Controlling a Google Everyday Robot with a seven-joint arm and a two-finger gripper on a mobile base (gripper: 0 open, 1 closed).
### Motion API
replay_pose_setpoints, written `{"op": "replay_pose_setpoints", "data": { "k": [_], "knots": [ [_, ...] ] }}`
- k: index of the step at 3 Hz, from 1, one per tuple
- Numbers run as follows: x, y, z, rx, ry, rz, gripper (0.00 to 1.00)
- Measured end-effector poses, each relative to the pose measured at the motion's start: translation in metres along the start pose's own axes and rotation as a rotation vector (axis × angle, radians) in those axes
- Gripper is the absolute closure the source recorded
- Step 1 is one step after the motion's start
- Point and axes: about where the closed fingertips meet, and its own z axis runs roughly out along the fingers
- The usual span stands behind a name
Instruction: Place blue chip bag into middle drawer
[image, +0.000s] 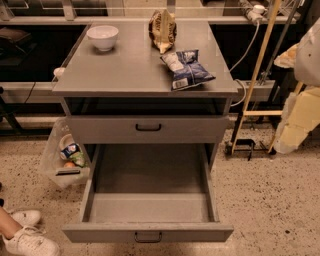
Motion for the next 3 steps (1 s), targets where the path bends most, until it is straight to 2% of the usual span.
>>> {"op": "replay_pose_setpoints", "data": {
  "k": [1,2,3],
  "knots": [
    [0.0,0.0,0.0,0.0,0.0,0.0,0.0],
    [-0.007,-0.007,0.003,0.002,-0.059,-0.022,0.0],
    [-0.039,-0.042,0.025,0.001,-0.182,-0.047,0.0]
  ]
}}
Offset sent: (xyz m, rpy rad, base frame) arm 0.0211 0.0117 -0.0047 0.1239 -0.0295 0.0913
